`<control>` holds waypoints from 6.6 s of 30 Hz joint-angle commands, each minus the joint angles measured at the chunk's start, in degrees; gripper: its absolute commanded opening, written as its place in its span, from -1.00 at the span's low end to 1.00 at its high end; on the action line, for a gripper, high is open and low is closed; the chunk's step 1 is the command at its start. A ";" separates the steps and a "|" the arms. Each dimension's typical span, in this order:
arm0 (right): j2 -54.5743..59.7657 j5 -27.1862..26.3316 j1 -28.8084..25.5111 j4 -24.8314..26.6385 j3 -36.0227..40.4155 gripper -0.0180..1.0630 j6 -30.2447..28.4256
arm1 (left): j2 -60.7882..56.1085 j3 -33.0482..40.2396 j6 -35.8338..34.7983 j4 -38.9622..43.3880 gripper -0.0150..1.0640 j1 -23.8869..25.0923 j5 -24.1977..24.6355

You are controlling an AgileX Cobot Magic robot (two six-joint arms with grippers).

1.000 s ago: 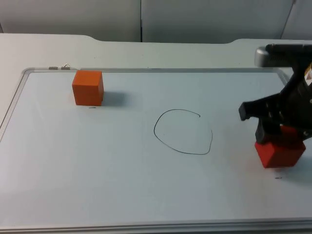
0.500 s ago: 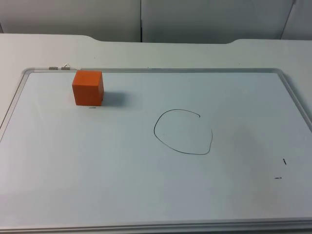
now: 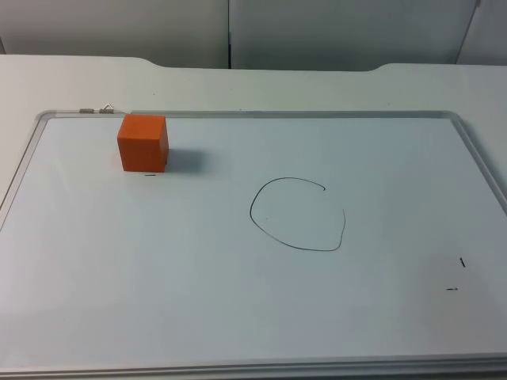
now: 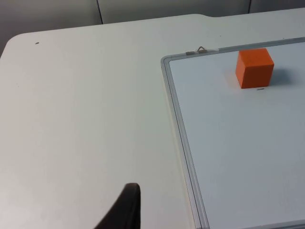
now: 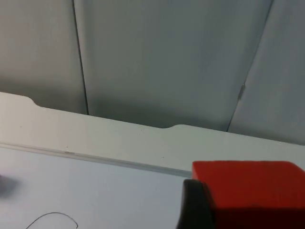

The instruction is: Pick up one cube with the left hand and another cube with the right hand. First place the cube in the right hand at the target position, then stack the cube in the left hand on top.

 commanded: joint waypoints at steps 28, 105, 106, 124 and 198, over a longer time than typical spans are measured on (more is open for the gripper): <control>-4.60 0.94 0.23 24.70 3.22 -0.97 -24.19 | 3.15 0.52 -0.07 -6.59 0.98 -0.27 -0.70; 3.10 -12.03 0.23 22.07 4.00 -0.97 -16.67 | 128.85 -60.78 -18.48 9.97 0.78 -21.23 -28.42; 3.10 -12.15 0.23 22.07 4.00 -0.97 -16.67 | 128.85 -60.78 -18.48 9.97 0.63 -21.23 -28.56; 3.10 -12.36 0.23 22.07 4.00 -0.97 -16.67 | 103.79 -60.78 -13.32 9.81 -0.96 -23.28 -11.73; 34.44 -11.73 6.02 30.52 4.00 -0.97 -24.57 | 27.44 -1.27 -16.84 13.30 -0.96 -37.69 -18.97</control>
